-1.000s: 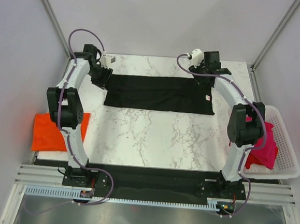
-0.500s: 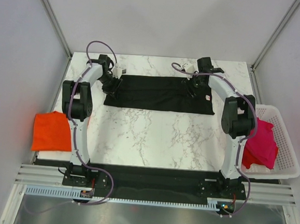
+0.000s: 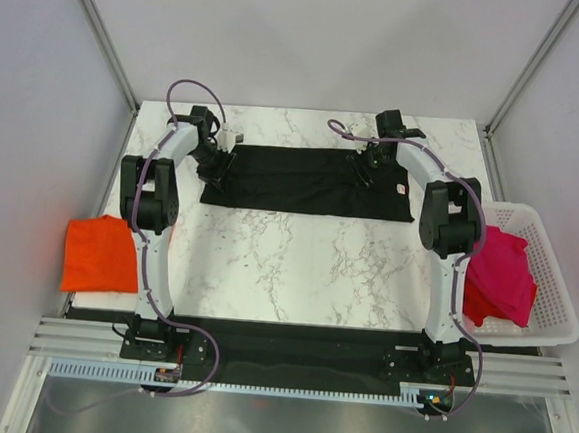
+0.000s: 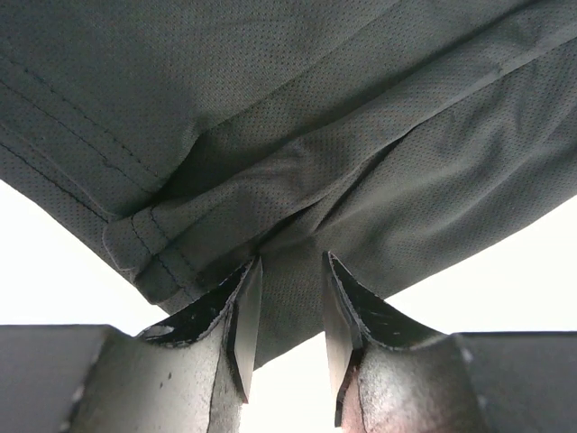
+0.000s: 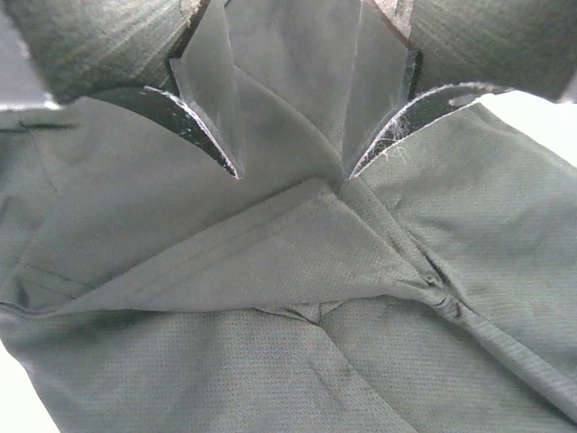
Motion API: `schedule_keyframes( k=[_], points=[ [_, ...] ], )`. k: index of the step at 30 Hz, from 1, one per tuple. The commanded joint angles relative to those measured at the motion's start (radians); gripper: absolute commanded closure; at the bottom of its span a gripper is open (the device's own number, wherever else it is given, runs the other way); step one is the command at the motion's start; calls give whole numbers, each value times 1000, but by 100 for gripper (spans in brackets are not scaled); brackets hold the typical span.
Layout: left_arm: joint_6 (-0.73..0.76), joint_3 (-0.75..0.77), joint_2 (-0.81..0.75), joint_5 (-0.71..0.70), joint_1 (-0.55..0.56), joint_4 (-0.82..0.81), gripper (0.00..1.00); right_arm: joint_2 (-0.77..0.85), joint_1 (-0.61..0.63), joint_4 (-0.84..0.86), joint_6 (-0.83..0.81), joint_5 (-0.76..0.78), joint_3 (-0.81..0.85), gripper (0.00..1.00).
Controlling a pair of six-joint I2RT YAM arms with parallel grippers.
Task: Fold and stack the t-shirts
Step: Fold the tshirt
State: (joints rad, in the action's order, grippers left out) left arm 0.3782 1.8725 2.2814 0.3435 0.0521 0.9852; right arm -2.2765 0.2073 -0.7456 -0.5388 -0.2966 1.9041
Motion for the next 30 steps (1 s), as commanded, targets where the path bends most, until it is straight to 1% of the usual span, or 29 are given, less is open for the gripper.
schedule_keyframes(
  k=[1, 3, 6, 9, 10, 11, 13, 16, 21, 22, 24, 25, 26, 27, 28, 29, 30],
  points=[
    [-1, 7, 4, -8, -1, -6, 60, -26, 0, -20, -4, -35, 56, 46],
    [1, 5, 0, -12, -1, -6, 60, -37, 0, -21, -1, -36, 67, 47],
    [-1, 2, -2, -14, -1, -6, 60, -49, 1, -23, 3, -42, 85, 51],
    [-1, -1, -3, -18, 0, -8, 60, -61, 1, -24, 14, -50, 110, 66],
    [-2, -1, -3, -17, -1, -8, 60, -72, 3, -23, 16, -52, 116, 75],
    [-1, -1, -3, -18, 2, -8, 60, -75, 6, -23, 19, -52, 124, 79],
    [-1, -3, -3, -18, 2, -6, 61, -84, 14, -23, 19, -55, 145, 85],
    [-2, -6, -11, -21, 3, -8, 61, -90, 24, -21, 25, -56, 179, 86],
    [7, -9, -59, -34, 5, -10, 61, -97, 52, 9, 75, -62, 291, 85],
    [8, -6, -71, -38, 5, -11, 61, -95, 58, 21, 86, -55, 306, 79],
    [17, 4, -115, -49, 3, -14, 61, -92, 76, 49, 105, -15, 338, 69],
    [34, 7, -132, -54, 3, -13, 60, -83, 79, 57, 108, -1, 342, 59],
    [48, 7, -163, -52, 3, -11, 60, -77, 83, 71, 109, 23, 342, 55],
    [92, -5, -183, -41, 5, -8, 59, -66, 81, 72, 111, 36, 340, 53],
    [122, -18, -200, -43, 3, -2, 54, -43, 80, 74, 108, 48, 332, 51],
    [160, -33, -217, -47, 9, 3, 52, -26, 72, 74, 105, 54, 322, 51],
    [259, -82, -253, -55, 12, 7, 49, -9, 66, 75, 103, 47, 288, 50]
  ],
)
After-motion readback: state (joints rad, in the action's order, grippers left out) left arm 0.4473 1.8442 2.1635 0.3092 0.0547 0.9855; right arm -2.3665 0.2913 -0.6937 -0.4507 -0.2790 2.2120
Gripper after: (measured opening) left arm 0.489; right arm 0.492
